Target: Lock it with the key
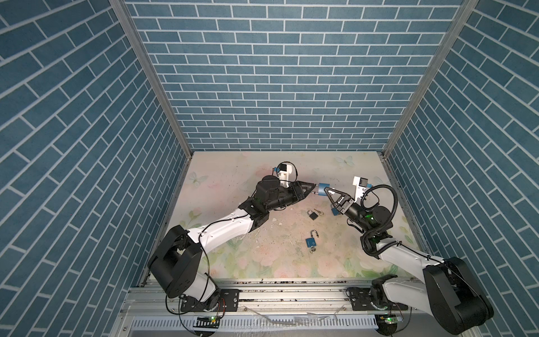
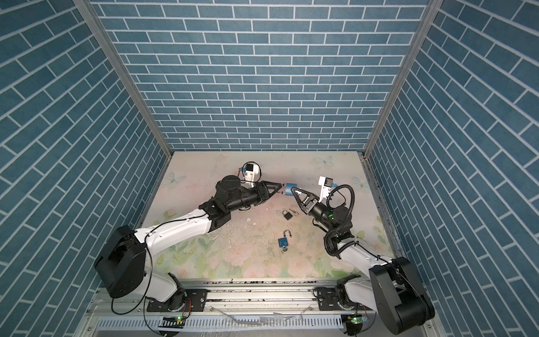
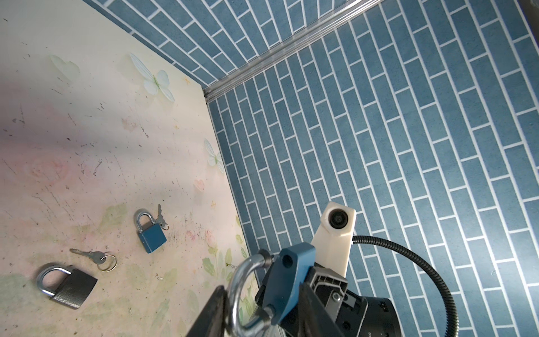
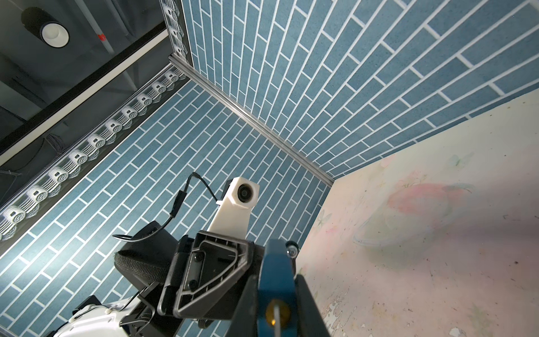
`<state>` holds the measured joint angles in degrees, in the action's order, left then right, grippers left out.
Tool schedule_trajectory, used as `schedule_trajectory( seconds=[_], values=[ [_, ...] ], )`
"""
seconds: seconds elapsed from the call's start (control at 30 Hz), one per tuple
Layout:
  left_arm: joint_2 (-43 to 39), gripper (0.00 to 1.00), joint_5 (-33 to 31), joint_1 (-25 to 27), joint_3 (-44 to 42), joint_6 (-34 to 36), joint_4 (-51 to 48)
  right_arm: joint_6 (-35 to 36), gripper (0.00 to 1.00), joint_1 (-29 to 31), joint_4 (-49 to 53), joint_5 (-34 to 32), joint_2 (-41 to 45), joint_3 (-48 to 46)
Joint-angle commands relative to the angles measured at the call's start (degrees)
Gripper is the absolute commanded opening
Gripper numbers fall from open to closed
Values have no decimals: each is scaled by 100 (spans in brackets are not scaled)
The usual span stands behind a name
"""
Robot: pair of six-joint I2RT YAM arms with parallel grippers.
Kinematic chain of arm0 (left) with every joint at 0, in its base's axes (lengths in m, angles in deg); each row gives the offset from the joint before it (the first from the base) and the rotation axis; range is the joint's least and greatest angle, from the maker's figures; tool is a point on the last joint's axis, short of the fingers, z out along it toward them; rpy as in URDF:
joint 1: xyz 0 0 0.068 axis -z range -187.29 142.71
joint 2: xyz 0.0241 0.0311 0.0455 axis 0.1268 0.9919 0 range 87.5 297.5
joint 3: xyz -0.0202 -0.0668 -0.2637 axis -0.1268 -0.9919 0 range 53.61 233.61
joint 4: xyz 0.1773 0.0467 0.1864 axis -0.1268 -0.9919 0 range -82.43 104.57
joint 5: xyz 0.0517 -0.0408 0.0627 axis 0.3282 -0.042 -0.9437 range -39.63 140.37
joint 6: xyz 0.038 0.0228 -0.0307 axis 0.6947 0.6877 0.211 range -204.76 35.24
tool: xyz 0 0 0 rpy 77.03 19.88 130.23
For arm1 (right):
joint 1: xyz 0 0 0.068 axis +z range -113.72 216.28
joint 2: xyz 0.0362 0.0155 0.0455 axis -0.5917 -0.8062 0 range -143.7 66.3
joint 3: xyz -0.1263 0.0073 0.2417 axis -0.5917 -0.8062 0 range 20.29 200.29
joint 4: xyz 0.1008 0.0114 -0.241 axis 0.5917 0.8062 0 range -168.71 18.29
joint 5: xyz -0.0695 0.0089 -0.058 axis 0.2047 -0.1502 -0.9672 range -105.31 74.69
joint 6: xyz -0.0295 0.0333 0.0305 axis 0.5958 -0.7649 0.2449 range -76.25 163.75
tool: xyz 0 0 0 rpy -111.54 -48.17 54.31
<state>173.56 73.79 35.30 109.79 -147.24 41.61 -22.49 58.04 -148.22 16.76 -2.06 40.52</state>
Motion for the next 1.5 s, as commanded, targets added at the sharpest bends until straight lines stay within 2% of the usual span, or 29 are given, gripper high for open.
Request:
schedule_trajectory(
  seconds=[0.0,0.87,1.0,1.27,1.47],
  values=[
    [14,40,106,-14,50,202,48,-168,0,9,-456,94,-41,218],
    [-46,16,-80,-40,51,447,-217,-176,0,5,-475,129,-72,166],
    [-71,5,-95,-48,42,481,-211,-176,0,4,-466,149,-72,166],
    [-201,4,-44,-48,35,765,-287,-178,0,6,-383,105,-81,183],
    [-296,2,55,-7,-109,1044,-5,-199,0,8,56,-9,-82,334]
  ],
)
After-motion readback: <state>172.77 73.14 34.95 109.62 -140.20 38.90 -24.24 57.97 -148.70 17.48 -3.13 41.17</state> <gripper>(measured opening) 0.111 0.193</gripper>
